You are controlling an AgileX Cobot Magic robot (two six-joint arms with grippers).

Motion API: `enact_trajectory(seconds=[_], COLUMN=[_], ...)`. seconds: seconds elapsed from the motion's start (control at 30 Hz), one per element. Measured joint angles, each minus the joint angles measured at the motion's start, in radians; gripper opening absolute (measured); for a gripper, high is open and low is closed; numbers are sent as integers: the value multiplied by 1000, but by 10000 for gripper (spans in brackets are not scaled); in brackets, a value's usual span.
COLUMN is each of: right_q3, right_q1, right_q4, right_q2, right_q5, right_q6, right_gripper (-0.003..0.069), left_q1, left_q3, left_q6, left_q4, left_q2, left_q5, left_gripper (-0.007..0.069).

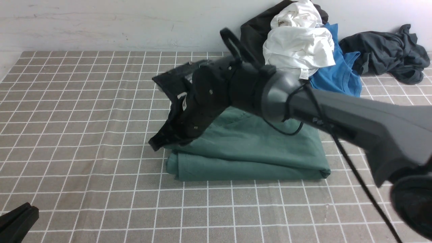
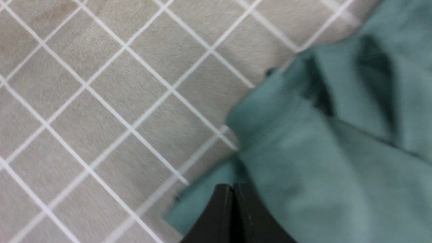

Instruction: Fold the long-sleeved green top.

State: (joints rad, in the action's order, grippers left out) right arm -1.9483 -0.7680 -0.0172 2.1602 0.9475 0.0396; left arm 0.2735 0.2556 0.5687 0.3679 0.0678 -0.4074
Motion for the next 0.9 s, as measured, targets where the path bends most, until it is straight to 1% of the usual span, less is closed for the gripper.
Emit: enact_trajectory(seconds=[0.1, 0.13, 0.17, 0.2, 0.23, 0.3, 0.33, 0.37, 0.4, 0.43, 0.47, 0.5, 0.53, 0.57, 0.6, 0.63, 0.7, 0.73, 0.9], right_q3=[-3, -3, 2, 6, 35, 123, 148, 268, 285, 416, 560, 560, 667, 816, 879, 1021, 1215, 1289, 1538], right_q1=[-7, -7, -7, -7, -7, -6, -6, -6, -6, -6, -6, -6, -6, -6, -6, -6, -6, -7, -7], right_q4=[165, 176, 250, 265, 315, 351, 351, 341, 339, 313, 281, 275, 254, 212, 195, 158, 103, 81, 4], right_q2=[-134, -134, -231, -242, -335, -460, -487, -598, -613, -713, -813, -813, -884, -977, -1015, -1096, -1193, -1225, -1310], right_q5=[125, 135, 214, 222, 256, 277, 277, 261, 248, 197, 111, 96, 39, -69, -117, -232, -397, -460, -676], right_q6=[-29, -31, -49, -51, -64, -86, -88, -109, -113, -127, -134, -134, -137, -138, -138, -138, -133, -131, -132], right_gripper=[-14, -14, -14, -14, -14, -14, -14, -14, -14, -14, -14, -14, -14, -14, -14, -14, -14, -14, -14], left_q1=[0, 0, 0, 0, 0, 0, 0, 0, 0, 0, 0, 0, 0, 0, 0, 0, 0, 0, 0], left_q3=[0, 0, 0, 0, 0, 0, 0, -2, -3, -5, -6, -6, -6, -7, -7, -7, -7, -8, -8], left_q6=[1, 1, 1, 1, 1, 1, 1, 1, 1, 1, 1, 1, 1, 1, 1, 1, 1, 1, 1], left_q4=[0, 0, 0, 0, 0, 0, 0, 0, 0, 0, 0, 0, 0, 0, 0, 0, 0, 0, 0], left_q2=[0, 0, 0, 0, 0, 0, 0, 0, 0, 0, 0, 0, 0, 0, 0, 0, 0, 0, 0], left_q5=[11, 11, 12, 12, 13, 13, 13, 14, 14, 14, 14, 14, 14, 14, 14, 14, 14, 14, 14], left_gripper=[-8, -8, -8, -8, -8, -8, -8, -8, -8, -8, -8, -8, -8, -8, -8, -8, -8, -8, -8])
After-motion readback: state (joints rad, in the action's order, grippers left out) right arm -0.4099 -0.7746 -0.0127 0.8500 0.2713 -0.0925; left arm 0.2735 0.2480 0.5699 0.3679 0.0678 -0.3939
